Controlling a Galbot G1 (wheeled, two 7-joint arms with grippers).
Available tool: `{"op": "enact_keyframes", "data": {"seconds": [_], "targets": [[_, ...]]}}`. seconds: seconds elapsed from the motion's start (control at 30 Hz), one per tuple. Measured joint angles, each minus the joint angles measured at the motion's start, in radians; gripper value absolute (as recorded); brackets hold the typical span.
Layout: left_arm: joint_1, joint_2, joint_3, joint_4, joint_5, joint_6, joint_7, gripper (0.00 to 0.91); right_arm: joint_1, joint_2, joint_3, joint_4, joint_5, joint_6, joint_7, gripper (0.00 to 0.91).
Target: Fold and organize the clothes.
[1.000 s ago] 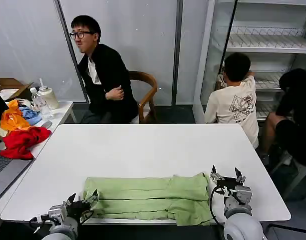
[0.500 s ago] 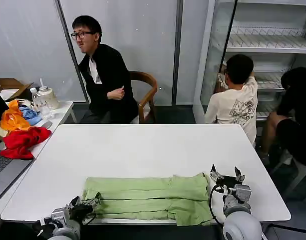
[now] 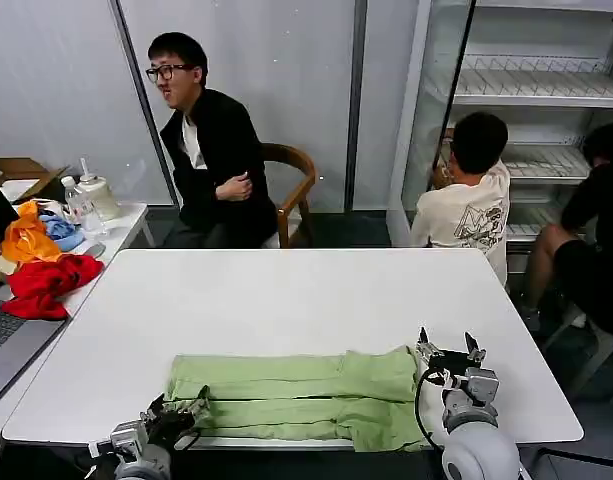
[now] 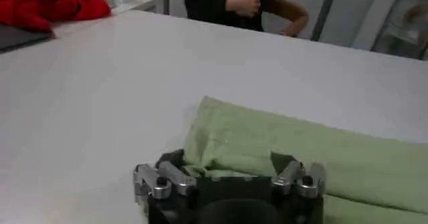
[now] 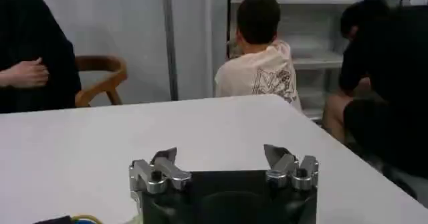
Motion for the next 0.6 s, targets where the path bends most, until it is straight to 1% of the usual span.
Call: {"op": "enact_keyframes", "data": {"seconds": [0.6], "targets": [[0.000, -0.010, 0.007, 0.015, 0.020, -0.005, 0.009, 0.010, 0.002, 0.005, -0.002, -0.001, -0.002, 0.002, 0.002, 0.907]]}}
